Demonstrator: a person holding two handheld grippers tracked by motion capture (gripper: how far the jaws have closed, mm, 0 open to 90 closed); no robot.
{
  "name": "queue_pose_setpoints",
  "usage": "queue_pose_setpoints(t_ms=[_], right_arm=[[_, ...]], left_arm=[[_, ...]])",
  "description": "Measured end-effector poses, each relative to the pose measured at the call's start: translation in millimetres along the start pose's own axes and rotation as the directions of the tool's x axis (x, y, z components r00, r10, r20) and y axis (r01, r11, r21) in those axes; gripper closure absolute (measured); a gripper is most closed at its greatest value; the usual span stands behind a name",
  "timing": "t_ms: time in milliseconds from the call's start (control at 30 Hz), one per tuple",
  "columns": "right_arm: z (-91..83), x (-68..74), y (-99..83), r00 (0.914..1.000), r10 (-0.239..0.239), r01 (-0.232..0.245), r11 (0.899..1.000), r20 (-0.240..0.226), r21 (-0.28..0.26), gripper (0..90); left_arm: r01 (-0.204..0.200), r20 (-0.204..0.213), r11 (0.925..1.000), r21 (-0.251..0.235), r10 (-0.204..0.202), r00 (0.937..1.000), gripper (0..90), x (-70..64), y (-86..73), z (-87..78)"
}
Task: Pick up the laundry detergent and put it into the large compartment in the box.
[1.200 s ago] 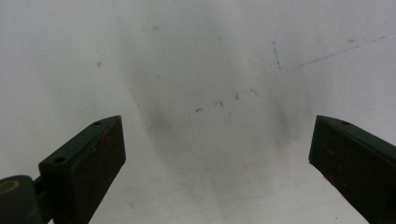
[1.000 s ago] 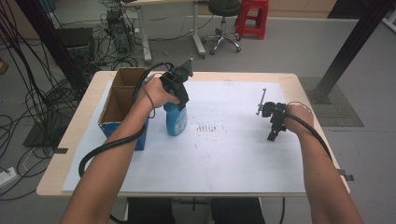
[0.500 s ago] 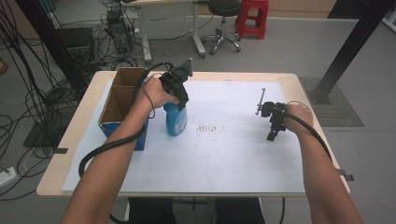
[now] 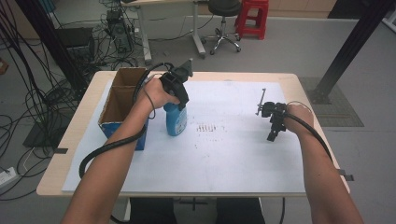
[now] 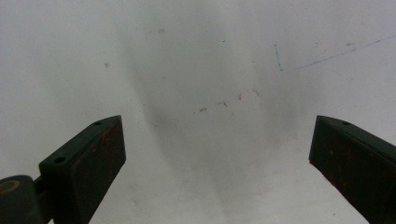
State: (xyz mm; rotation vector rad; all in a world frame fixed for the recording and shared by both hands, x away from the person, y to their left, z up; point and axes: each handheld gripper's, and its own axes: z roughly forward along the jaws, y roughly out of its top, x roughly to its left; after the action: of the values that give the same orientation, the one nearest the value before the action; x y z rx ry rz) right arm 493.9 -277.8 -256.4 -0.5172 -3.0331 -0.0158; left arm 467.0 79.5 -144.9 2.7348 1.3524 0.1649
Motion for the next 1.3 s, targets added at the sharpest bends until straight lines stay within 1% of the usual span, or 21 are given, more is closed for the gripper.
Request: queue_pose_setpoints(t_ms=[167, 200, 233, 400, 500, 567, 733, 867, 967, 1133, 1167, 1200, 1300], right_arm=[[-2.1, 0.0, -0.1, 1.0000, -0.002, 0.002, 1.000, 0.000, -0.003, 3.5], [-2.2, 0.3, 0.7, 1.0000, 0.003, -0.003, 1.000, -0.001, 0.001, 3.5], [-2.2, 0.5, 1.5, 1.0000, -0.004, 0.004, 1.000, 0.002, 0.001, 3.4], [-2.5, 0.9, 3.6, 1.0000, -0.003, 0.003, 1.000, 0.002, -0.001, 3.5], [-3.3, 1.4, 4.2, 1.0000, -0.003, 0.003, 1.000, 0.003, -0.002, 3.5], [-3.9, 1.6, 5.5, 1.0000, -0.008, 0.008, 1.000, 0.003, 0.001, 3.5], [-3.9, 1.6, 6.7, 0.9999, -0.011, 0.011, 1.000, 0.004, 0.006, 3.6], [-3.9, 1.6, 6.4, 0.9999, -0.011, 0.011, 1.000, 0.005, 0.005, 3.5], [-3.4, 1.7, 5.5, 1.0000, -0.006, 0.006, 1.000, 0.003, 0.003, 3.5], [-3.5, 1.6, 5.1, 1.0000, -0.006, 0.006, 1.000, 0.003, 0.004, 3.5], [-3.5, 1.6, 5.1, 1.0000, -0.006, 0.006, 1.000, 0.003, 0.004, 3.5], [-3.3, 1.5, 4.9, 1.0000, -0.006, 0.006, 1.000, 0.002, 0.004, 3.6], [-3.1, 1.7, 4.8, 1.0000, -0.008, 0.008, 1.000, 0.004, 0.005, 3.5]], left_arm=[[0.000, 0.002, 1.0000, -0.003, 0.000, 1.0000, 36.8, 0.4, -0.7, 0.1], [-0.005, 0.000, 1.0000, 0.000, 0.005, 1.0000, 36.8, 0.5, -0.3, -0.2], [0.000, 0.004, 1.0000, -0.006, 0.000, 1.0000, 36.8, 0.9, -1.4, 0.1], [-0.005, 0.001, 1.0000, -0.001, 0.005, 1.0000, 36.8, 0.7, -0.7, -0.2], [0.000, 0.001, 1.0000, -0.006, 0.000, 1.0000, 36.8, 0.2, -1.4, 0.2], [-0.006, 0.003, 1.0000, -0.002, 0.006, 1.0000, 36.8, 1.0, -0.9, -0.1], [-0.001, 0.003, 1.0000, -0.006, 0.001, 1.0000, 36.8, 0.6, -1.6, 0.2], [-0.006, 0.002, 1.0000, -0.004, 0.006, 1.0000, 36.8, 0.7, -1.3, 0.0], [-0.001, 0.004, 0.9999, -0.011, 0.001, 1.0000, 36.8, 1.1, -2.8, 0.2], [0.002, 0.003, 1.0000, -0.008, -0.002, 1.0000, 36.9, 0.4, -1.8, 0.3], [-0.004, -0.002, 1.0000, -0.002, 0.004, 1.0000, 36.9, 0.0, -0.7, -0.1], [0.003, 0.000, 1.0000, -0.007, -0.003, 1.0000, 36.9, 0.0, -1.3, 0.2], [0.004, 0.003, 1.0000, -0.008, -0.004, 1.0000, 37.0, 0.7, -1.7, 0.1]])
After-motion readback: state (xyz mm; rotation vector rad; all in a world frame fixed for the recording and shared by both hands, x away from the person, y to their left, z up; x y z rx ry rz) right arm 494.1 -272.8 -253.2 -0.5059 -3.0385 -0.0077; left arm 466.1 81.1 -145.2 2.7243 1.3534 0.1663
